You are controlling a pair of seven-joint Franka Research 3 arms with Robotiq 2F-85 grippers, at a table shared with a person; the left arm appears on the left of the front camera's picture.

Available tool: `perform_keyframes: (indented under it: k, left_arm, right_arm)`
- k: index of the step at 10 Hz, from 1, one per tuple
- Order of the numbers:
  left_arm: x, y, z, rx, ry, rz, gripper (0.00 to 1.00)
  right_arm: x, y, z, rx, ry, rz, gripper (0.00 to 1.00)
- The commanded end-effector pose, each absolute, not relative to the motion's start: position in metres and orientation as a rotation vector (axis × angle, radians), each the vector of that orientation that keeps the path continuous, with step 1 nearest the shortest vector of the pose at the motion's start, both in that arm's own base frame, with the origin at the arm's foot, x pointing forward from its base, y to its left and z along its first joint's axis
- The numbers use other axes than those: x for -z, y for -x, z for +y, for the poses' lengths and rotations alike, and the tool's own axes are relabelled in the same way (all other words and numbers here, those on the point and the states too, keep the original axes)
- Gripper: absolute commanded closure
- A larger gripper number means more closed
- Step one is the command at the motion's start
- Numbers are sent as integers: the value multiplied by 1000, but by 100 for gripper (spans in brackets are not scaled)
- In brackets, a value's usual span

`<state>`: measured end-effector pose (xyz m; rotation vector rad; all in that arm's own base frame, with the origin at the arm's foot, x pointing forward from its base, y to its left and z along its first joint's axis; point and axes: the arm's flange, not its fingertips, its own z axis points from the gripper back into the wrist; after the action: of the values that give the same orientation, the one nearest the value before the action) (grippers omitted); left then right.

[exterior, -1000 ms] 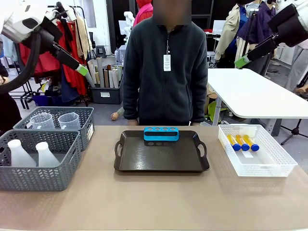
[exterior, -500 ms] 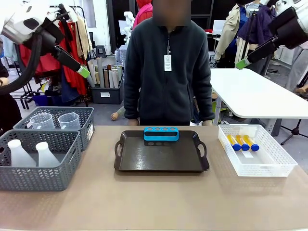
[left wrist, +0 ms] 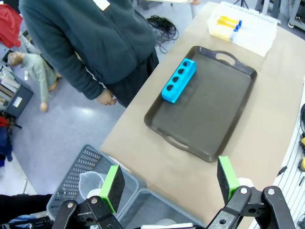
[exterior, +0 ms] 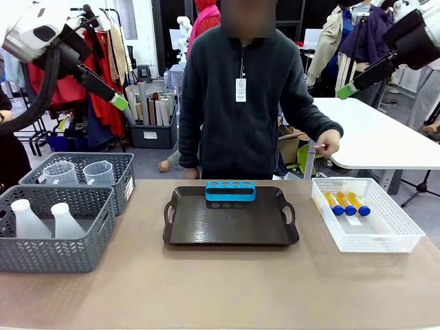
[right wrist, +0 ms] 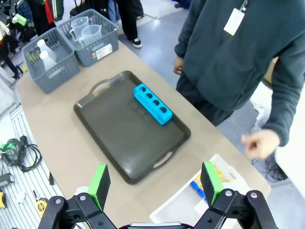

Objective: Prepare the laboratory tools.
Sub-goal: Pick up one Small flask and place it on the Handle tray.

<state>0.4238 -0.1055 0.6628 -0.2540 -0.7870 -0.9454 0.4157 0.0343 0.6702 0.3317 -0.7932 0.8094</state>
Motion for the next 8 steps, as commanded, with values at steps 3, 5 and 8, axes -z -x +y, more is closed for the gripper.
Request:
perform_keyframes:
  k: [3,5,8]
  left_arm:
    - [-664,-424,-104,946,242,-793,0]
    - [-663,-424,-106,945,254,-787,0]
    - [-662,-413,-91,957,196,-611,0]
  right_arm:
    - [-671,-415,34,-814,-350,-799,0]
    - [-671,-415,34,-814,-350,-799,0]
    - [-671,-415,34,-814,-350,-799,0]
